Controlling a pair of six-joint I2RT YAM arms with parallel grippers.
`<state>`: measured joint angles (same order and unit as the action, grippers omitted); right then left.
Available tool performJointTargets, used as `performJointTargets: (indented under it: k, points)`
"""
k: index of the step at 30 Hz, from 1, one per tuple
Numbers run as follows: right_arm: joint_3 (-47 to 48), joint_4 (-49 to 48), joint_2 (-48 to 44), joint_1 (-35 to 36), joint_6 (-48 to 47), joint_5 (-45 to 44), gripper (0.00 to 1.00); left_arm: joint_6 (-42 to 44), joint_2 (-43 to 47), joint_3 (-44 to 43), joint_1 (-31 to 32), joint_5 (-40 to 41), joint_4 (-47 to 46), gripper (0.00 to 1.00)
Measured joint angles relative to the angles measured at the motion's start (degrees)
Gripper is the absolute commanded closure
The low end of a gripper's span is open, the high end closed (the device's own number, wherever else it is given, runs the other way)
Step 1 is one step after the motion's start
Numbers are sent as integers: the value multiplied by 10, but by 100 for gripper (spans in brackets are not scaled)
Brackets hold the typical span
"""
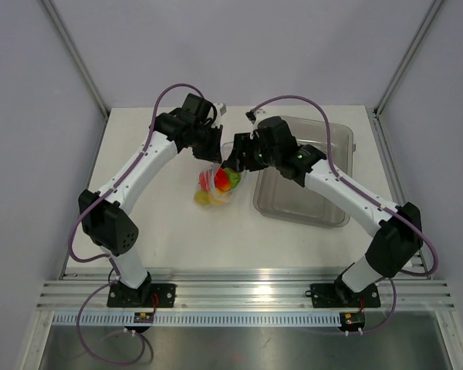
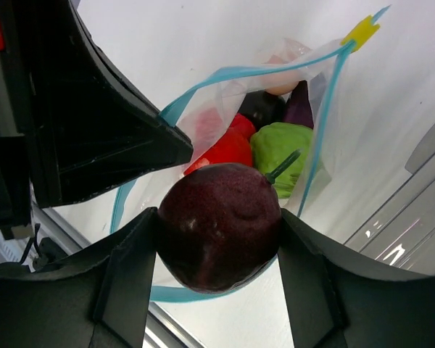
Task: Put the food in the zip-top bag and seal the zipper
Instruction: Place the fake fruit in the zipper food storage bag, then zip the zipper food storage bag at the center of the board.
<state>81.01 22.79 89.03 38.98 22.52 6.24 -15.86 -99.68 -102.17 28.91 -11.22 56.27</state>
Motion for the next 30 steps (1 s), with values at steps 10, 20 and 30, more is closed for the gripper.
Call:
performJointTargets:
  k: [10,20,30]
  points:
    - [45,21,33,17,-8,-63,4,0,1,2,0,-2,-3,100]
    - [45,46,18,13,-23,-141,43,0,9,3,0,-2,-2,100]
    - [61,71,87,-2,-34,-140,99,3,20,3,0,0,-2,100]
